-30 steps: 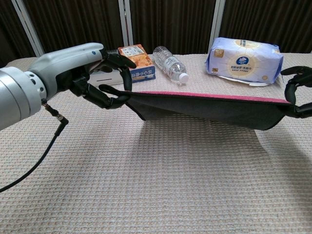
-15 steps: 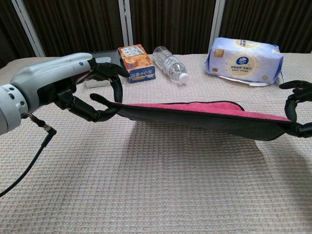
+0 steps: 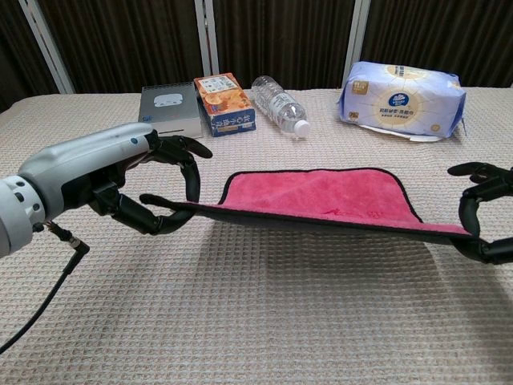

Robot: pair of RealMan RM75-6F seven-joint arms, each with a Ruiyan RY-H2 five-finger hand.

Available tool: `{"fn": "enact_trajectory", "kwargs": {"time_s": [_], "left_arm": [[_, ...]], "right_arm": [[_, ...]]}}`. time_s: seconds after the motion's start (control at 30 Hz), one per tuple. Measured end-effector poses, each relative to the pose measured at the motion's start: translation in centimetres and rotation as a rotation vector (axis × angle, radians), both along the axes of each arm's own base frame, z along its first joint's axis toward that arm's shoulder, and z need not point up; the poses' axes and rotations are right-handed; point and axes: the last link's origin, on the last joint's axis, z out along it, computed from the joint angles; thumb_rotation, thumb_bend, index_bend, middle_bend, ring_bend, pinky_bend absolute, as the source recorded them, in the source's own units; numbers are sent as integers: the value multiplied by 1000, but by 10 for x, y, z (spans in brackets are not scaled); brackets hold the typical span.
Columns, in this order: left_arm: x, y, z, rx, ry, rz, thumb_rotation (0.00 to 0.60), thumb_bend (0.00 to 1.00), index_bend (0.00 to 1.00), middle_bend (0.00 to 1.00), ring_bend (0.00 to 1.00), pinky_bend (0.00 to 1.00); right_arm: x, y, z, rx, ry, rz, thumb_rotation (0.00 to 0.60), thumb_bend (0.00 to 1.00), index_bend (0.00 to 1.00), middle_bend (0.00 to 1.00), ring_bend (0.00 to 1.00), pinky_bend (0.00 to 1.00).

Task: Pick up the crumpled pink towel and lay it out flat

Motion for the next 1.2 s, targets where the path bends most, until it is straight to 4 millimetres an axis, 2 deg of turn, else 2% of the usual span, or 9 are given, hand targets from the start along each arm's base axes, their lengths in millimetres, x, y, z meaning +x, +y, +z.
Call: {"fn": "enact_trajectory", "kwargs": {"time_s": [0.6,1.03,1.2], "left_arm": [[-2,-9,-18,-56,4,1,600,625,775,91,0,25],[-7,-13,-31,-124,16,-14,600,623,767,88,0,25],[-12,-16,-35,-160,34,-16,600,603,724,69,0,25]], "right_arm": [[1,18,-17,41,-20,-4,600,684,722,110,0,0],[-10,27,-19,69,-31,-28,600,684,722,110,0,0],[-15,31,-21,87,-43,-45,600,683,722,110,0,0]]}}
